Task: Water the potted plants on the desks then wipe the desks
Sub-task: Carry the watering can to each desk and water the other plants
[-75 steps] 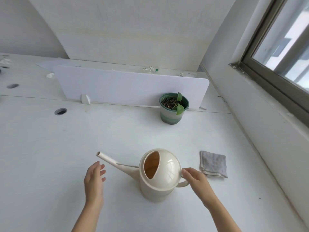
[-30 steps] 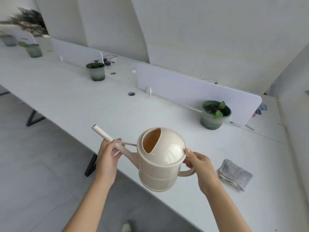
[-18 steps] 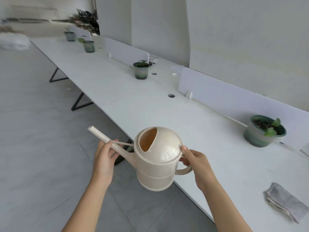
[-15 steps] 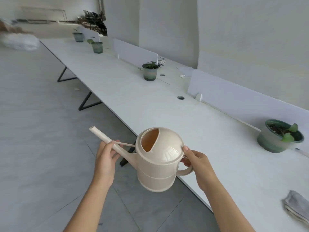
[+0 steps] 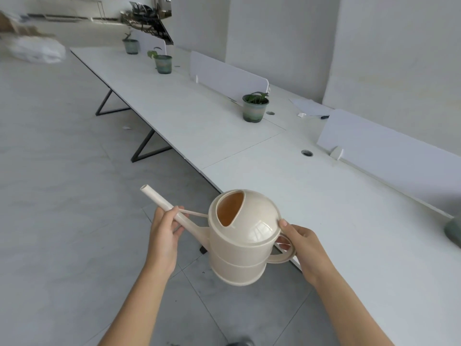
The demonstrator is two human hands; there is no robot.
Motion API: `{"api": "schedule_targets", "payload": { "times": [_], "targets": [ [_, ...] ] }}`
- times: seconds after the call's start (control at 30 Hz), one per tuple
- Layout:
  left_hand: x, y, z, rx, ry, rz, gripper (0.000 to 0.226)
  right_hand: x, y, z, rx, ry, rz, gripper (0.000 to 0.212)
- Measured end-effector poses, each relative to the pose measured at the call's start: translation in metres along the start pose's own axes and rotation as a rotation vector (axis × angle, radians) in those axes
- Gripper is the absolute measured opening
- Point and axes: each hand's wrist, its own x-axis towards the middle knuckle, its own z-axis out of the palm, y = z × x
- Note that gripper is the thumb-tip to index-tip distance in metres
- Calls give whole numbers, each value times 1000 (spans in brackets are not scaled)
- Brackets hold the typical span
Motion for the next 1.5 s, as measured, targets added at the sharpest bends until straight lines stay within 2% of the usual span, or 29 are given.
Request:
{"api": "schedule_targets", "payload": {
  "times": [0.33,0.47,0.57,0.83,1.03,1.1,1.2,1.27,1.33,1.43,1.5],
  "targets": [
    [125,1,31,35,8,-14,15,137,-37,12,-58,-49,-31,69],
    [177,10,36,46,70,3,14,205,-55,30,-71,-114,-26,50],
    [213,17,33,39,133,16,13,251,-67,50,-87,-163,-26,45],
    [307,40,-1,22,225,14,13,342,-81,122,-124,-230,10,59],
    [402,74,-38,6,165,-33,15,395,-88,194,-123,-166,15,58],
    [434,94,-47,31,100,-38,16,405,-92,217,-83,-103,14,68],
    [478,129,-55,71,-13,-28,19,415,-100,253,-38,-28,15,107],
    [507,145,-54,65,-80,-10,20,424,-107,274,-4,24,-1,114],
    [530,149,-52,48,-107,-9,20,433,-113,289,36,88,-8,108],
    [562,137,-43,35,-155,-36,4,448,-119,299,54,149,-13,70],
    [580,126,-34,48,-174,-64,13,461,-120,297,79,189,4,56]
  ]
}}
